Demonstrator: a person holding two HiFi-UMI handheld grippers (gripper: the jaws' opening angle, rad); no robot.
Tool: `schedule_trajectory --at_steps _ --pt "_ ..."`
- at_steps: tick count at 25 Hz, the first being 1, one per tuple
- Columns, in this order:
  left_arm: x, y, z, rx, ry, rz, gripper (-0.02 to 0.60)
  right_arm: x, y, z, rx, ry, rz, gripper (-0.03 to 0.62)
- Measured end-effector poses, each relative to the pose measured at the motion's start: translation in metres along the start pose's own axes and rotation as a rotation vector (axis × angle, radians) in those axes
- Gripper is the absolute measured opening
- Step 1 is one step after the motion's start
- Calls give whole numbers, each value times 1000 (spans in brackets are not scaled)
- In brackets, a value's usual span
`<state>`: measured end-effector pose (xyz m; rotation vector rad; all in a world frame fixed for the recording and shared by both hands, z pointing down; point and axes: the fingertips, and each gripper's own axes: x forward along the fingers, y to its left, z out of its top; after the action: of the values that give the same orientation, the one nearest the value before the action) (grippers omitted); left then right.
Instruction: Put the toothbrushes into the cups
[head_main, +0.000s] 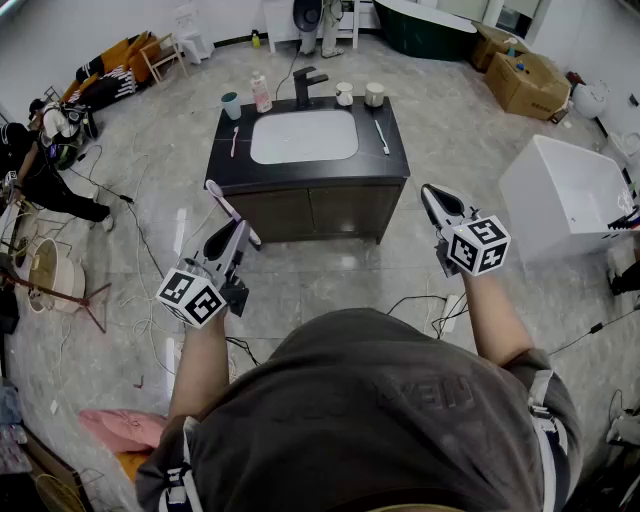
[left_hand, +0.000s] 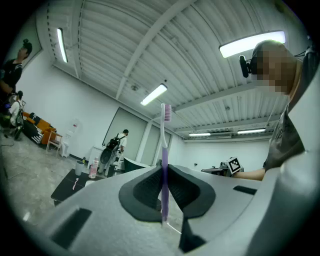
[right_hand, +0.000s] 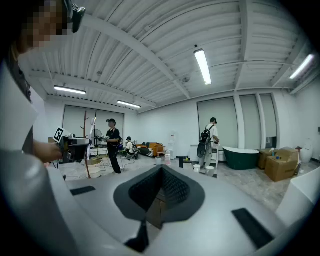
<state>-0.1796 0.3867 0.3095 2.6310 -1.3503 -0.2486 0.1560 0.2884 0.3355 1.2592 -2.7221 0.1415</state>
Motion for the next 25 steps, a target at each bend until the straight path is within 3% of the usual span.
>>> schedule_trajectory --at_steps 15,25 --pt "30 -25 -5 6 11 4 29 -8 -20 -4 12 21 54 -9" --pt "82 -94 -17 4 2 12 29 -55 -74 -11 11 19 119 -8"
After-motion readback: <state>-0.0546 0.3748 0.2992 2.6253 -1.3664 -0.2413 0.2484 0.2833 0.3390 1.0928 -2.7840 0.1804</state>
